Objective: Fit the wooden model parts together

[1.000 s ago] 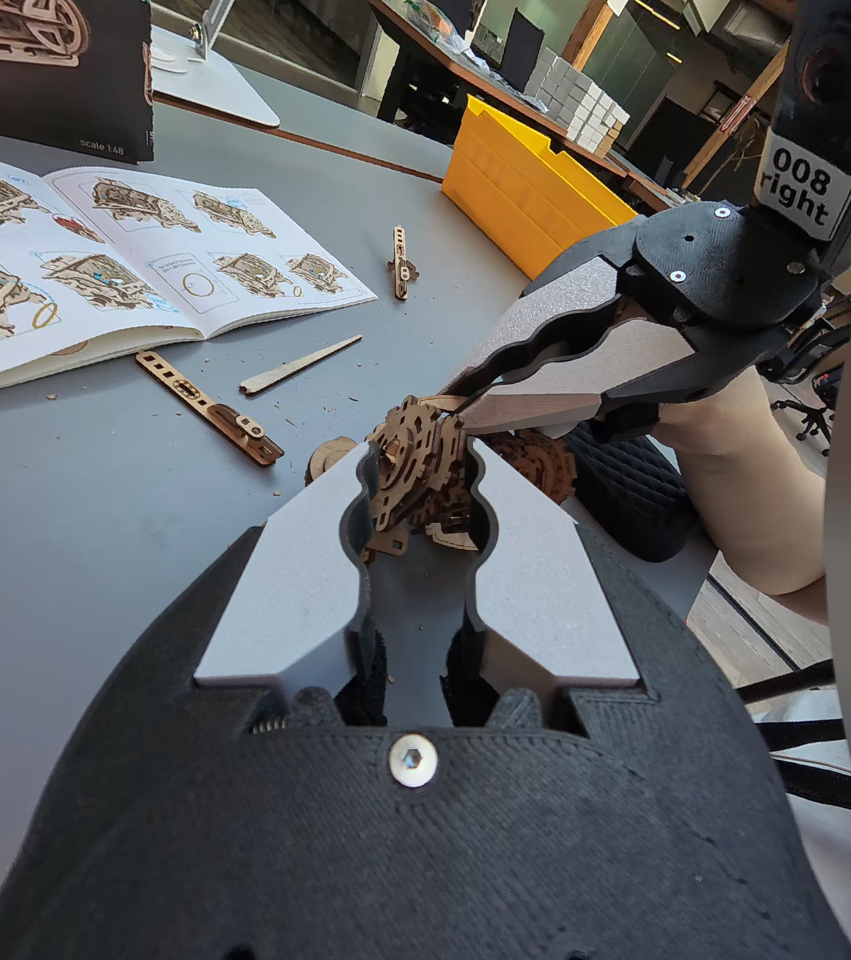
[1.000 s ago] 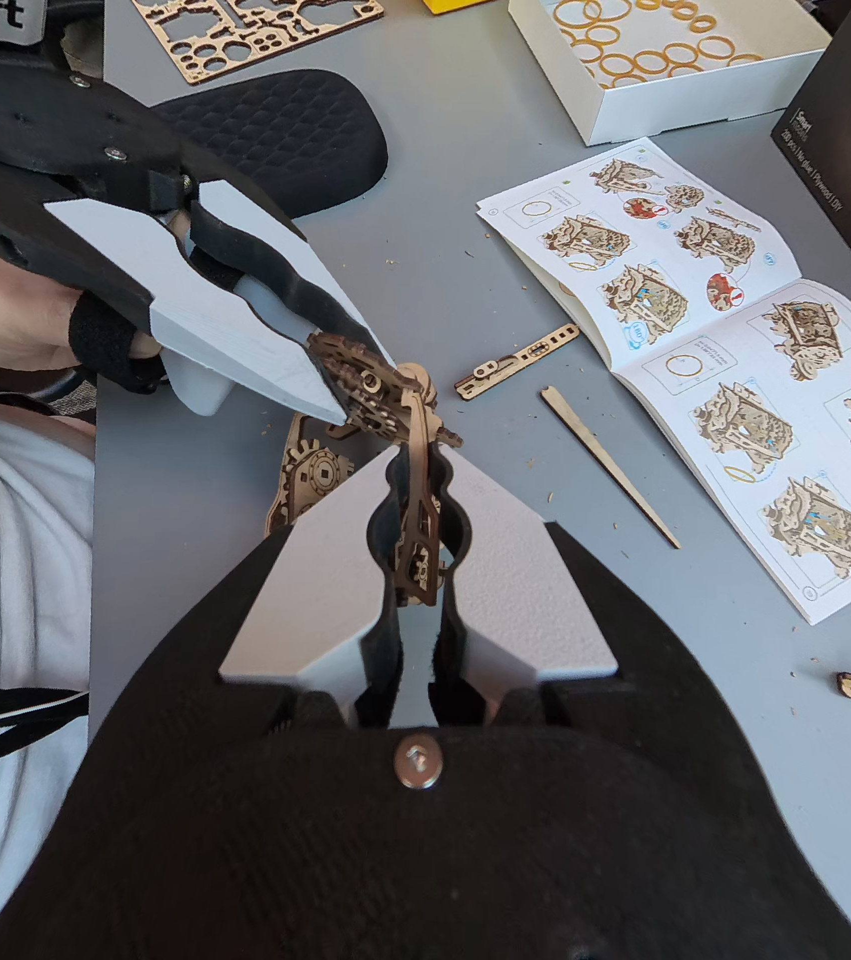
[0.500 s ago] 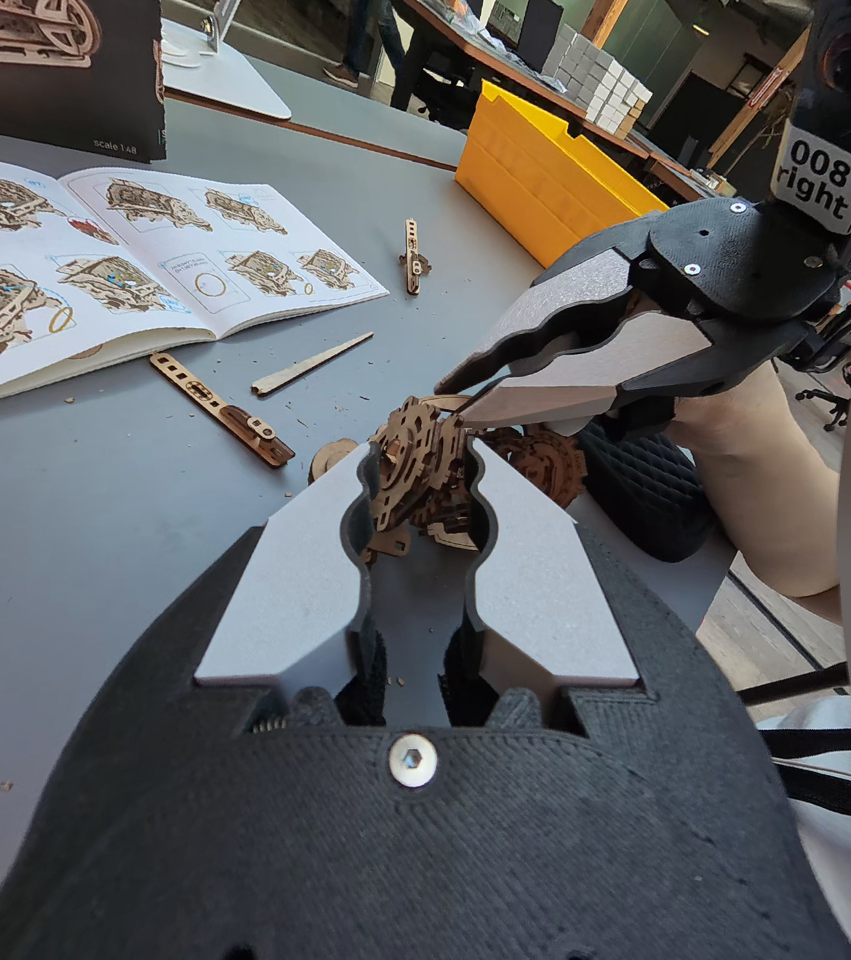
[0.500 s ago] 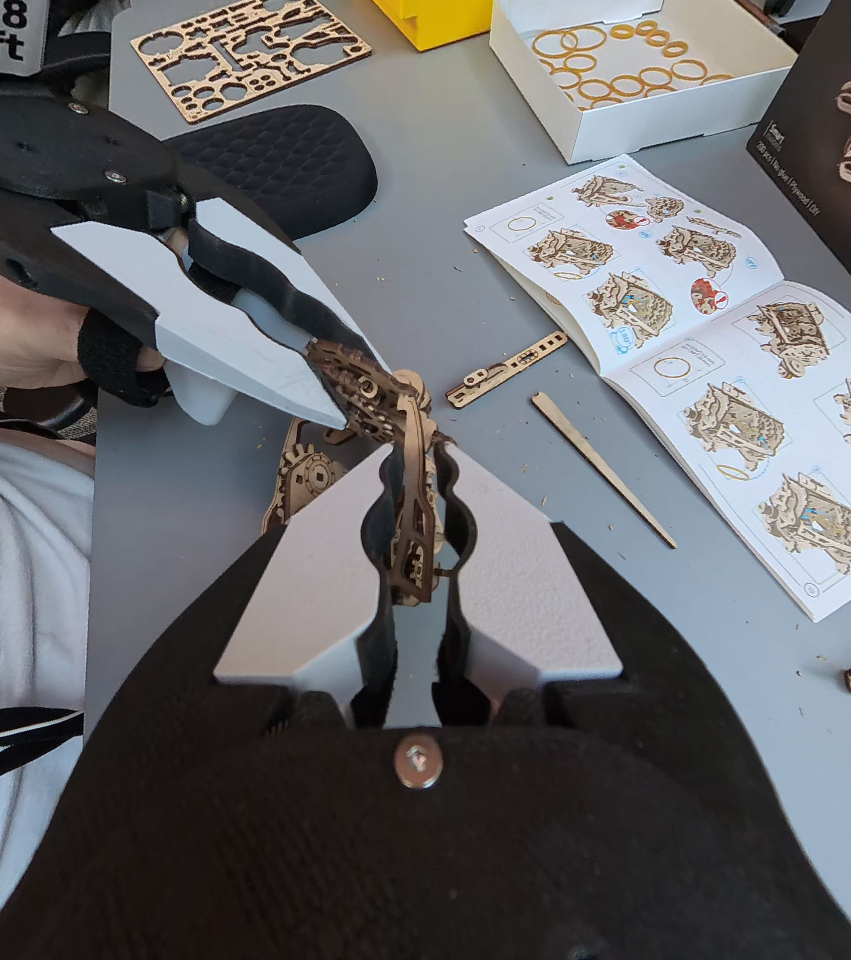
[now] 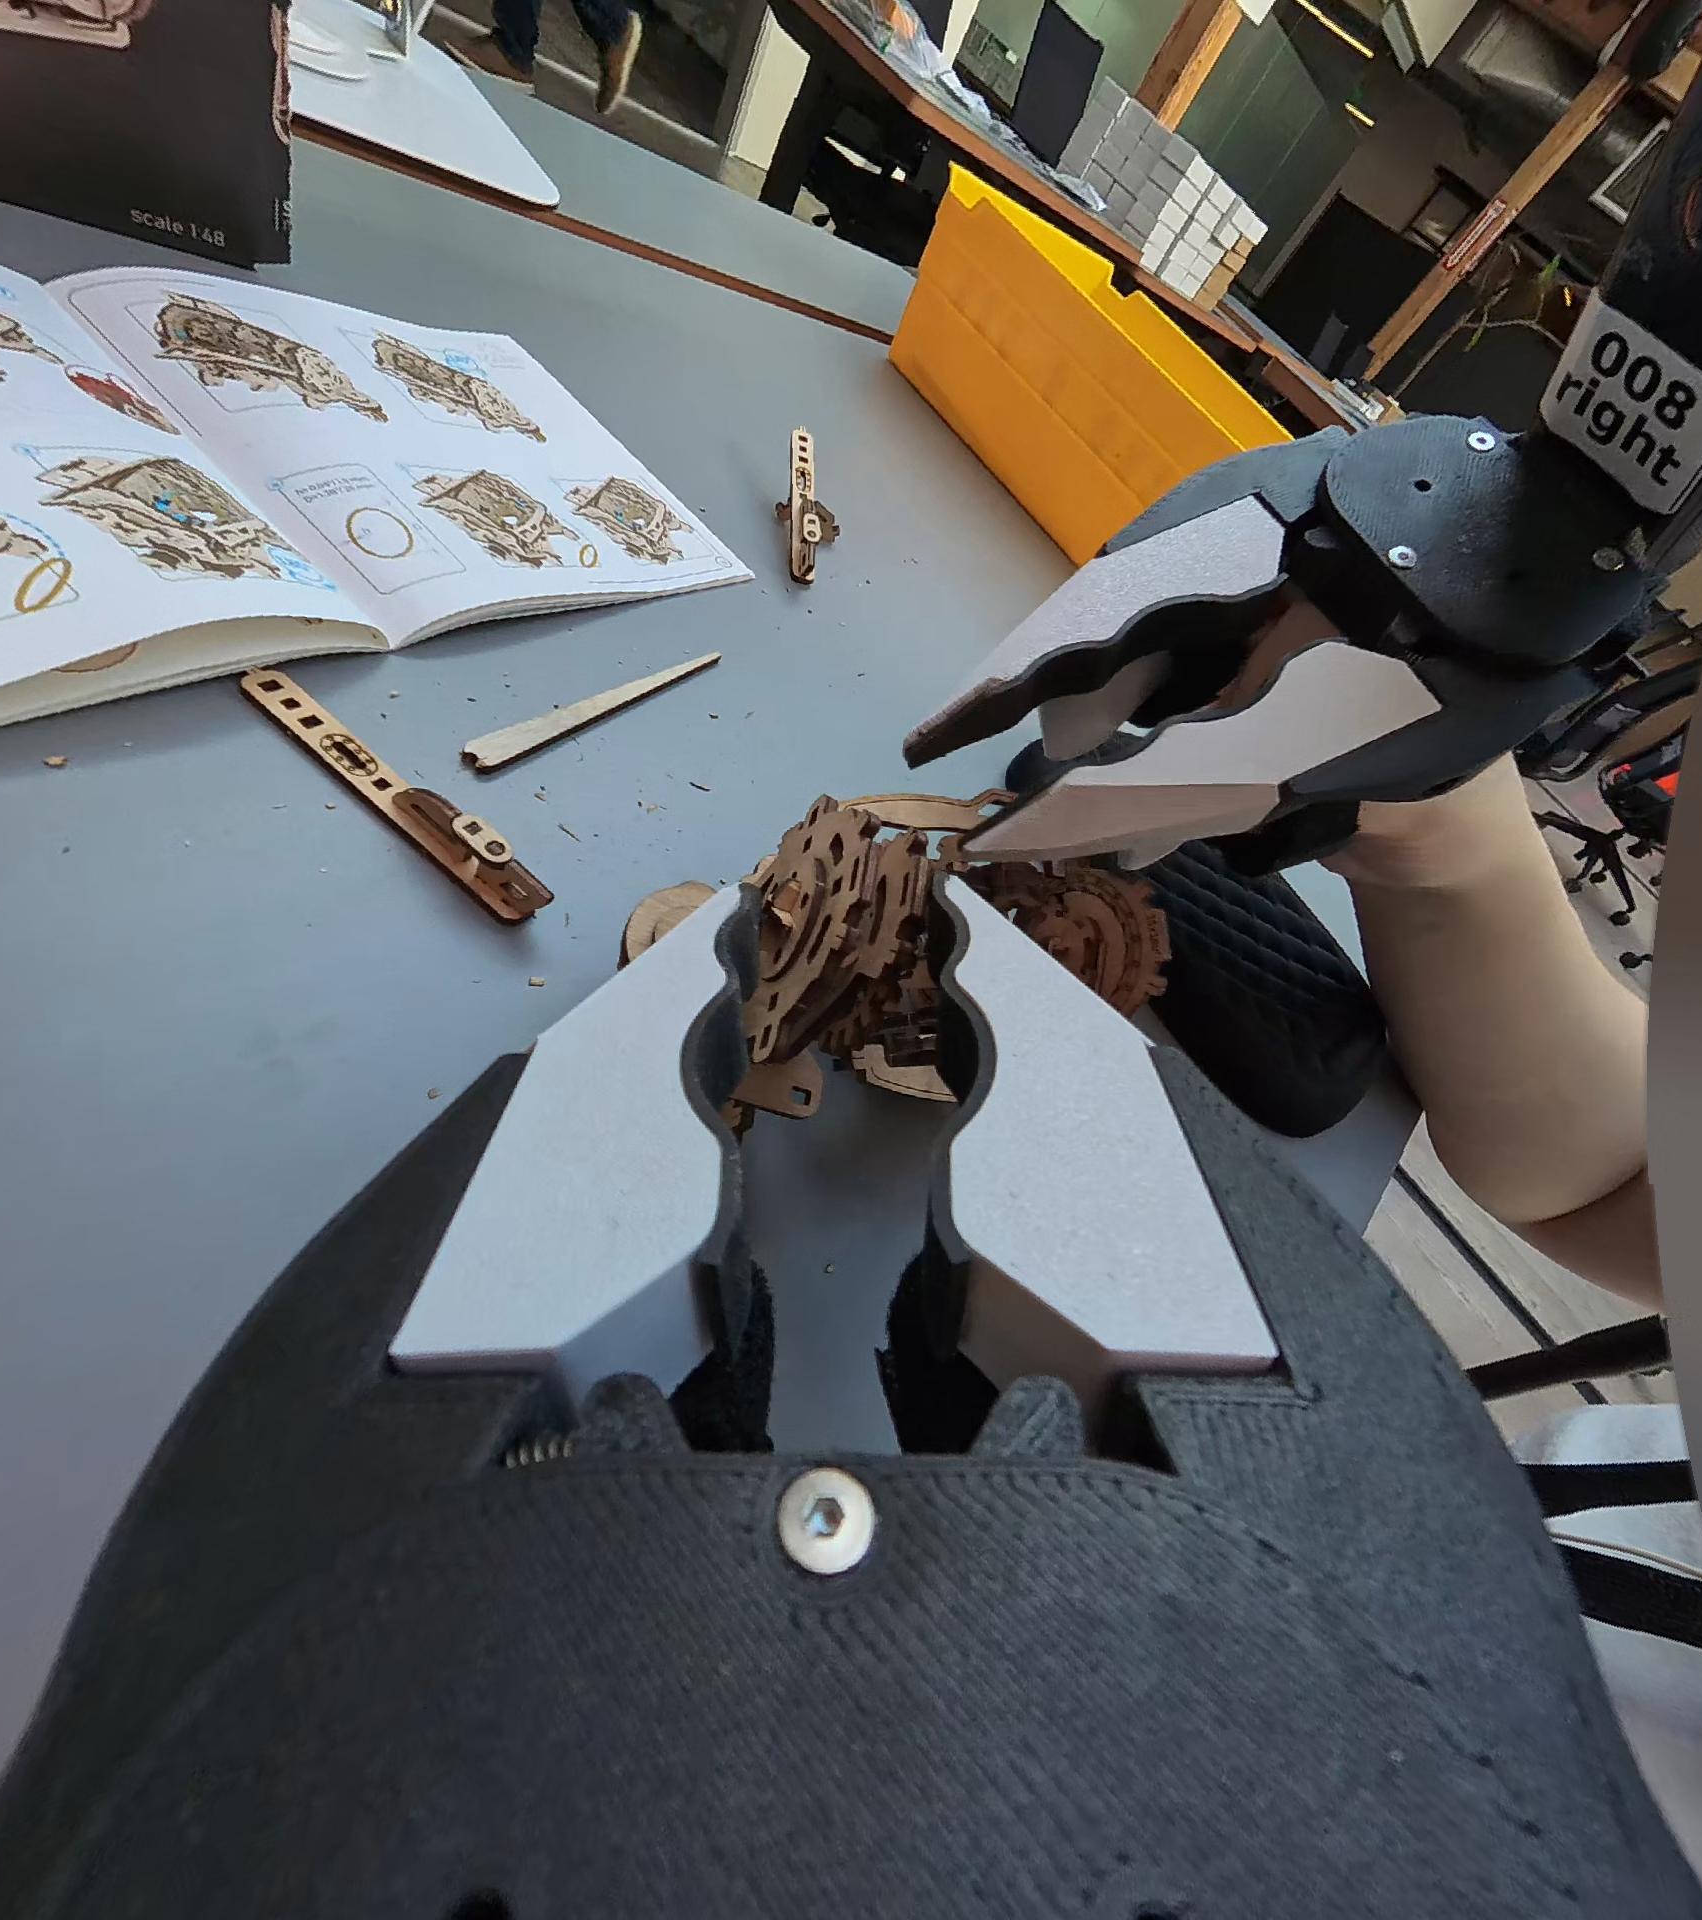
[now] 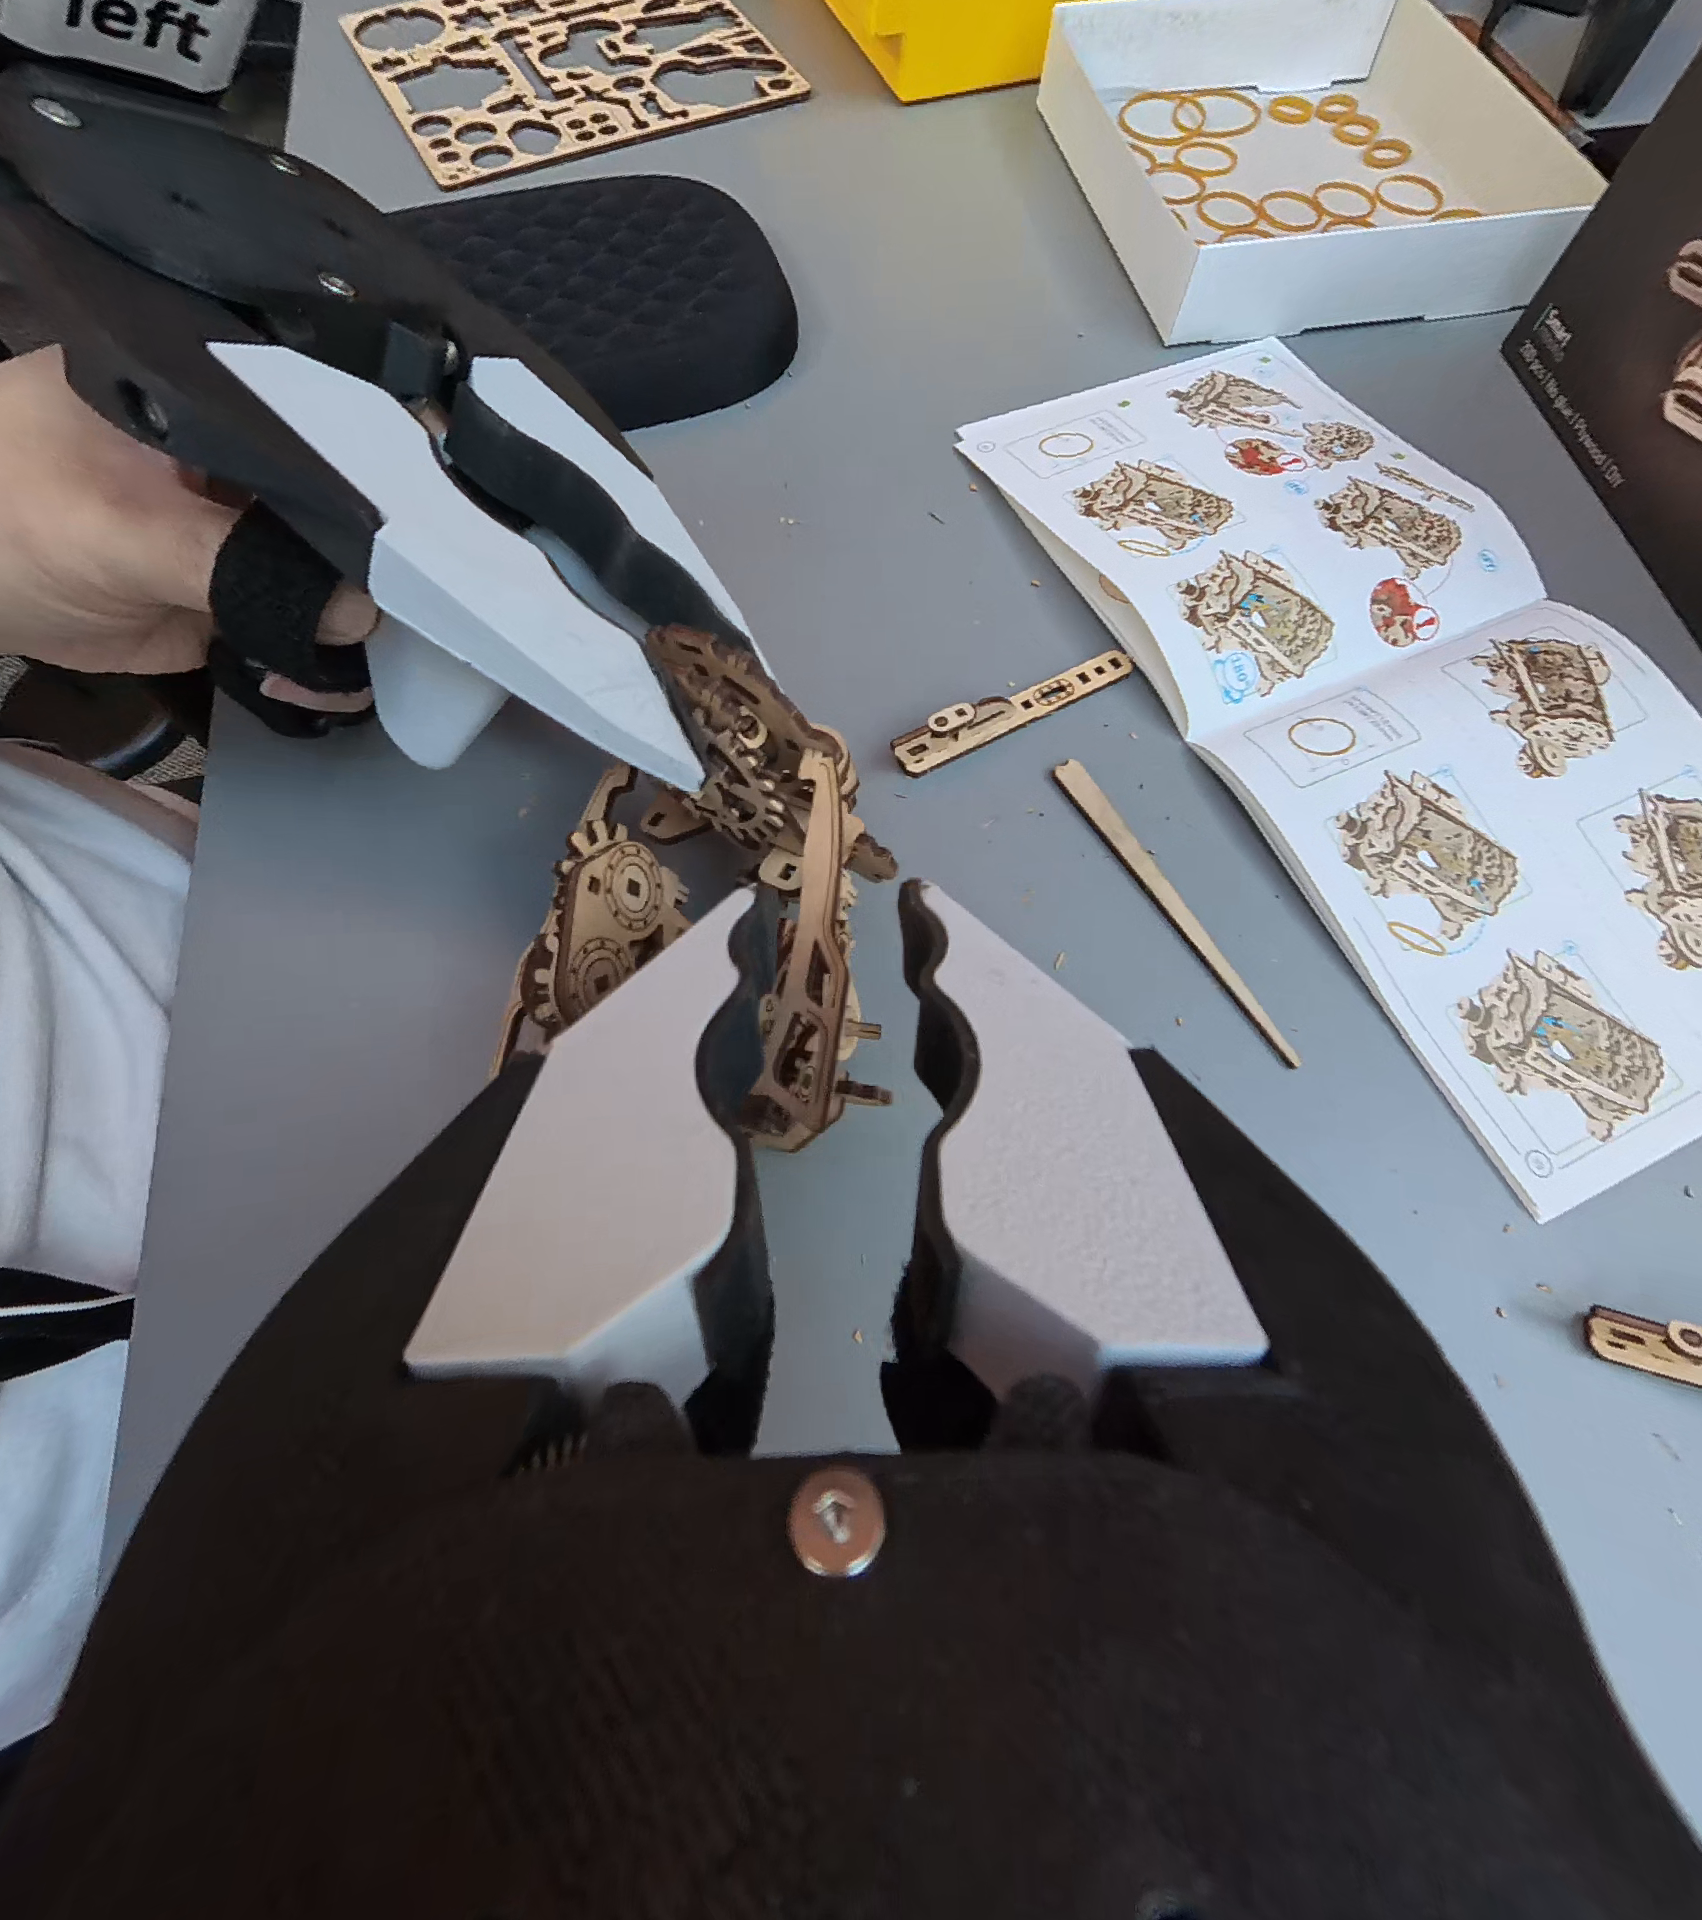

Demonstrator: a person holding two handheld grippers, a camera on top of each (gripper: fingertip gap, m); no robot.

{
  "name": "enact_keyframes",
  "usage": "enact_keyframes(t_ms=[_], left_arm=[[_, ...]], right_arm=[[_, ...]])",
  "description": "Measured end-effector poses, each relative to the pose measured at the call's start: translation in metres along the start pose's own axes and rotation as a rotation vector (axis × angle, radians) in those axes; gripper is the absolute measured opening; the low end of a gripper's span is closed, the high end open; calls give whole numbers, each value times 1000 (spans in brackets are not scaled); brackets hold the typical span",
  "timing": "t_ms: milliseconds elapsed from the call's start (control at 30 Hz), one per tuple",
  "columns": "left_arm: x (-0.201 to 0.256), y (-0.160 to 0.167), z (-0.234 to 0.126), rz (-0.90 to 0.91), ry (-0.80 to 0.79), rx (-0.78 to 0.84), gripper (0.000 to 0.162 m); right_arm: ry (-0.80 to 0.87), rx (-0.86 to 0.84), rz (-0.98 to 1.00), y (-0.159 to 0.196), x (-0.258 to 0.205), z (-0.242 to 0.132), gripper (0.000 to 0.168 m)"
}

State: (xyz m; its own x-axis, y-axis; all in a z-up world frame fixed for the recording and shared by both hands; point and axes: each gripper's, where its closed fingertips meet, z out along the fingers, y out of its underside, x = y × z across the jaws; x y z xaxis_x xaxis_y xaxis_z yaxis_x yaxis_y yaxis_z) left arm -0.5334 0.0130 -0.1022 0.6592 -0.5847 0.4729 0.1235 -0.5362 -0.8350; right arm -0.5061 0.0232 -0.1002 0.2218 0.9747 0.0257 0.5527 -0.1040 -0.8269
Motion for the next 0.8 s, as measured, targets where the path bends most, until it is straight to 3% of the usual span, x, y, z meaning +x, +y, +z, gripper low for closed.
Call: enact_keyframes(t_ms=[100,233,500,800], left_arm=[[1,0,1,15,-6,1,30],[3,-1,3,38,-15,8,30],[3,-7,8,64,-49,18,30],[1,-11,13,131,-88,20,30]], right_arm=[[-23,4,54,-1,0,2,12],[-34,-32,67,-2,-3,8,17],[98,-48,0,-5,6,10,6],[132,-8,11,-7,11,8,7]])
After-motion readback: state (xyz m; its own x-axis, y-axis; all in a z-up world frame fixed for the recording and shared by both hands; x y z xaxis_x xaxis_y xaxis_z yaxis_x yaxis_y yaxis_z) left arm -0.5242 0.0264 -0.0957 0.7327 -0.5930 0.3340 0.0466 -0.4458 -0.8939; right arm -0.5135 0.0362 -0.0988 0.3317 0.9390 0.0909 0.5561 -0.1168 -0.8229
